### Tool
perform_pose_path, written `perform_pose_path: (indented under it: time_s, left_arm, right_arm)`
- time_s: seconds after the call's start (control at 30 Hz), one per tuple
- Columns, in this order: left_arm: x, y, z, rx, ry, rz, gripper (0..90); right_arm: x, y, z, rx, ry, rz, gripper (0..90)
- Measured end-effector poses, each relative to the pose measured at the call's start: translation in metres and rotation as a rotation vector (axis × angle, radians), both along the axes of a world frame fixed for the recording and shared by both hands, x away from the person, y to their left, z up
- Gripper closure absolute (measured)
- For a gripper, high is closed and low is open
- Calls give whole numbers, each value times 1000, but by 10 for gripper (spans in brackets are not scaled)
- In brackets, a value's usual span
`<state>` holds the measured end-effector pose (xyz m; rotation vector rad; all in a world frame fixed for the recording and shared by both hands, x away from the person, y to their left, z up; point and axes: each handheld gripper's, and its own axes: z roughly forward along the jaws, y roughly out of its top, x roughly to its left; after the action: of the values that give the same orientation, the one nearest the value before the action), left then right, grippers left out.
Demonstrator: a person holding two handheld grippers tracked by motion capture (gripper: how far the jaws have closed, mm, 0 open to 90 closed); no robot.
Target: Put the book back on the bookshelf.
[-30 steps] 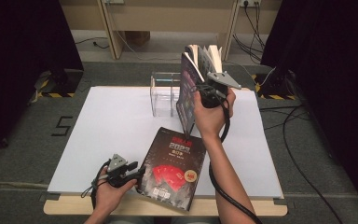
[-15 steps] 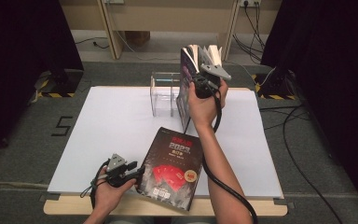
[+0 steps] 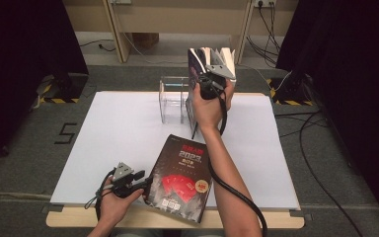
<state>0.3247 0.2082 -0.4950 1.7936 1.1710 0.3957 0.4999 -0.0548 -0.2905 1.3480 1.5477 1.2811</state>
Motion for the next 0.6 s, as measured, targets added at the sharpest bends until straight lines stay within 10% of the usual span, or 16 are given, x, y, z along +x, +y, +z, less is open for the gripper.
perform_pose_path:
  time_s: [0.6]
  left_arm:
    - [0,0,-2,1,4,-3,553]
  right_arm:
    - [13,7,-19,-26,16,-45,842]
